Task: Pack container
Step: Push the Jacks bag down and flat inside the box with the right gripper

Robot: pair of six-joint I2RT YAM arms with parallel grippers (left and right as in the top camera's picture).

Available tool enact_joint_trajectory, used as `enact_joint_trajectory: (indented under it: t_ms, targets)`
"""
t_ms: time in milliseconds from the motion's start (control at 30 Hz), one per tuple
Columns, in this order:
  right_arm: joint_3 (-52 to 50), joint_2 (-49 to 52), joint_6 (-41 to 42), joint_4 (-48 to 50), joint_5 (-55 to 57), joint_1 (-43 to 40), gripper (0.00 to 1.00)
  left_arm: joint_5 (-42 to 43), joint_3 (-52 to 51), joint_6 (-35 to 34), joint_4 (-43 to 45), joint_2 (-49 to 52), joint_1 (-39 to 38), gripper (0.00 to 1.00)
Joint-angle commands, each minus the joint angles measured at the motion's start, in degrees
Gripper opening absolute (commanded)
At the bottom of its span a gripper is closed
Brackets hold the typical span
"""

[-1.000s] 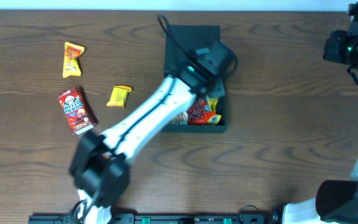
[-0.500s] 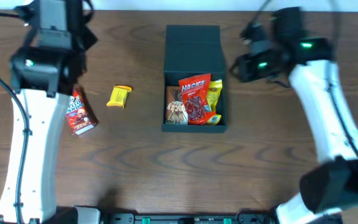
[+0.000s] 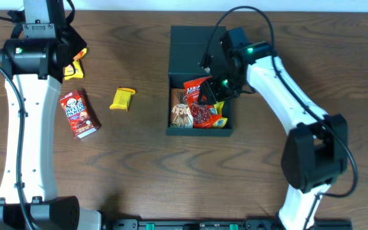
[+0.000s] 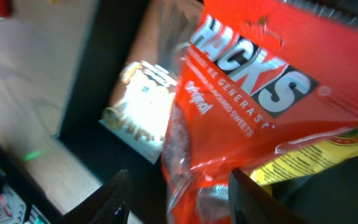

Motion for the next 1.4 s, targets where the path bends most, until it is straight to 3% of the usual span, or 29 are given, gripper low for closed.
enact_joint_trajectory:
  t_ms: [0, 200, 400, 867, 1067, 1367]
  targets:
    - [0.1, 2.1, 3.0, 0.3, 2.5, 0.3, 0.47, 0.4, -0.3, 1.2, 0.1, 1.6, 0.3, 0.50]
    - [0.1, 3.6, 5.9, 0.3, 6.8, 0.6, 0.40, 0.4, -0.3, 1.2, 0.2, 2.4, 0.3, 0.50]
    - [0.1, 3.7, 8.7, 0.3, 11.2, 0.7, 0.01, 0.5, -0.3, 1.2, 0.8, 2.4, 0.3, 0.50]
    - [12.2, 3.6, 11.9, -11.7, 14.6, -0.1, 0.01, 1.5, -0.3, 1.2, 0.9, 2.4, 0.3, 0.50]
    - [9.1, 3.8, 13.2, -13.0, 19.1, -0.4, 0.01, 1.5, -0.3, 1.0, 0.9, 2.4, 0.3, 0.50]
    - [-0.6, 4.2, 15.0, -6.4, 19.5, -0.4, 0.02, 3.0, -0.3, 0.5, 1.2, 2.4, 0.3, 0.50]
